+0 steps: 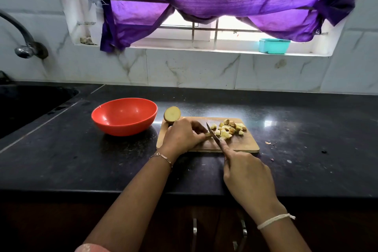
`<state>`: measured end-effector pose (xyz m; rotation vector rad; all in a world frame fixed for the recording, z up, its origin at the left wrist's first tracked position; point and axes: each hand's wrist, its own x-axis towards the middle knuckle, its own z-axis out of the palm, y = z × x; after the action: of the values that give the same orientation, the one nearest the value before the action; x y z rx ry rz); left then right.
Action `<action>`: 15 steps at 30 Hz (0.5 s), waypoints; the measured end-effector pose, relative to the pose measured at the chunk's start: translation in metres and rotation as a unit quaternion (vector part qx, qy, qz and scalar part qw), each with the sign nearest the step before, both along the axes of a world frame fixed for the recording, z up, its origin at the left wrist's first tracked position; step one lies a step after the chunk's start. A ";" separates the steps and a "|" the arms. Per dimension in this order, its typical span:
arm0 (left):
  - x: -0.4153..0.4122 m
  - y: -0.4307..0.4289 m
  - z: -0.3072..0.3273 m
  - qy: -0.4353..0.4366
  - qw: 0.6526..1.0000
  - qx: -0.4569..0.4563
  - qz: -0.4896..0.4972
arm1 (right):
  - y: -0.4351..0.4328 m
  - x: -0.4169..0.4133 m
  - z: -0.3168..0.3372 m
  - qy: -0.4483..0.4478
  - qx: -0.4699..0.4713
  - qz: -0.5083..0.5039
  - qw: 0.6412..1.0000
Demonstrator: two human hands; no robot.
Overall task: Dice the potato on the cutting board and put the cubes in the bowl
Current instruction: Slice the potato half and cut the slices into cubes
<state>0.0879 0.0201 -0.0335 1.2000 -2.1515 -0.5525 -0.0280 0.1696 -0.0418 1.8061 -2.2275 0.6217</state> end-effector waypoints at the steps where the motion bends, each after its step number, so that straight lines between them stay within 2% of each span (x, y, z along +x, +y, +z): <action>1: 0.000 -0.001 0.000 -0.001 1.000 0.000 -0.001 | 0.000 0.000 0.000 0.004 0.000 0.001 1.000; 11: 0.001 -0.008 -0.004 -0.007 1.000 0.013 -0.011 | -0.027 0.004 0.008 0.084 0.024 0.002 0.996; 15: 0.002 -0.005 -0.002 -0.002 1.000 0.009 -0.002 | -0.031 0.005 0.004 0.066 0.011 -0.007 0.998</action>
<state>0.0901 0.0154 -0.0359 1.2060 -2.1571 -0.5728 -0.0233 0.1386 -0.0383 1.7865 -2.1657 0.4612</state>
